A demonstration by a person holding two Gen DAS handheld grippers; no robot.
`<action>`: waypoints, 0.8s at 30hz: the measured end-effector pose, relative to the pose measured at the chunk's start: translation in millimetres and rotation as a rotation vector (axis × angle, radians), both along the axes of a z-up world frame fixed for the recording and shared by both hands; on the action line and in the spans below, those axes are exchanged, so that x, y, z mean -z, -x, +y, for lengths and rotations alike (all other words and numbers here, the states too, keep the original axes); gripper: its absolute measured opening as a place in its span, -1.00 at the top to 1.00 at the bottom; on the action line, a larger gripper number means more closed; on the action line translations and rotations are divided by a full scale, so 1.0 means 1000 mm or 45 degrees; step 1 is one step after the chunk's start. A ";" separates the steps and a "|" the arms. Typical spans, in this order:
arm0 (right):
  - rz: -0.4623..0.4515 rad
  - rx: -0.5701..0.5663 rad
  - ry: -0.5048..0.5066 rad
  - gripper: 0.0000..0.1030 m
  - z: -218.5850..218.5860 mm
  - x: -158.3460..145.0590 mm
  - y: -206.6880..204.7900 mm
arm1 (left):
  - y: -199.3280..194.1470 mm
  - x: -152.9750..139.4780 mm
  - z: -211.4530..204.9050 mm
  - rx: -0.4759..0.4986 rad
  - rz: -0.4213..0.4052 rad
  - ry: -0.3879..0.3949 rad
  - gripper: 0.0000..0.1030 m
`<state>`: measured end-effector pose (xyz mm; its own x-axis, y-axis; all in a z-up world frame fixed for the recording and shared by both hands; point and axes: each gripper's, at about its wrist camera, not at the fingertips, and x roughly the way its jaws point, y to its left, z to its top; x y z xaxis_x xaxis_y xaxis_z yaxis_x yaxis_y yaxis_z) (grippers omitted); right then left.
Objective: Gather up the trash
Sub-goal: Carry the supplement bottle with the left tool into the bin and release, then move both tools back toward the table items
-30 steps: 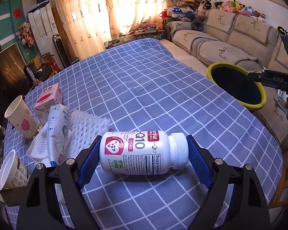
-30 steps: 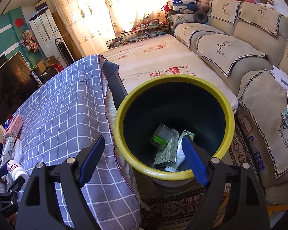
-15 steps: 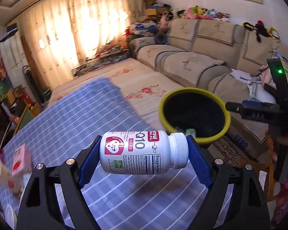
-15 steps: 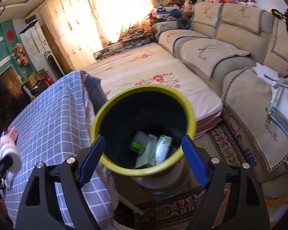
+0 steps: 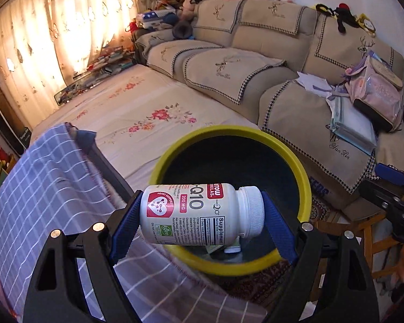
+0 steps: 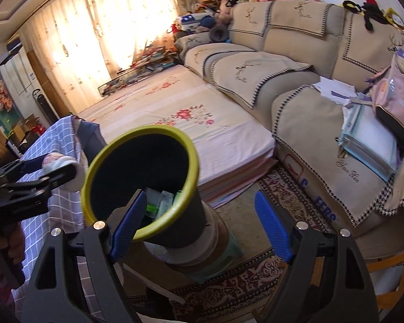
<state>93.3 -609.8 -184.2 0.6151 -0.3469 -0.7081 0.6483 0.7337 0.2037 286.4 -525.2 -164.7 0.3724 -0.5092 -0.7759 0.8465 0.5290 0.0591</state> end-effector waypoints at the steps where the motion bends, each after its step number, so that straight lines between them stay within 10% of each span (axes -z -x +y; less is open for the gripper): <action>1: 0.004 0.005 0.001 -0.51 -0.001 0.000 0.000 | -0.002 0.006 -0.009 0.005 0.006 -0.011 -0.63; 10: 0.019 -0.004 0.015 -0.60 0.002 -0.007 -0.004 | -0.013 0.029 -0.035 -0.015 0.047 -0.056 -0.65; 24: 0.044 -0.166 0.030 -0.61 0.045 -0.004 -0.038 | -0.001 -0.049 0.125 -0.213 -0.045 0.214 -0.78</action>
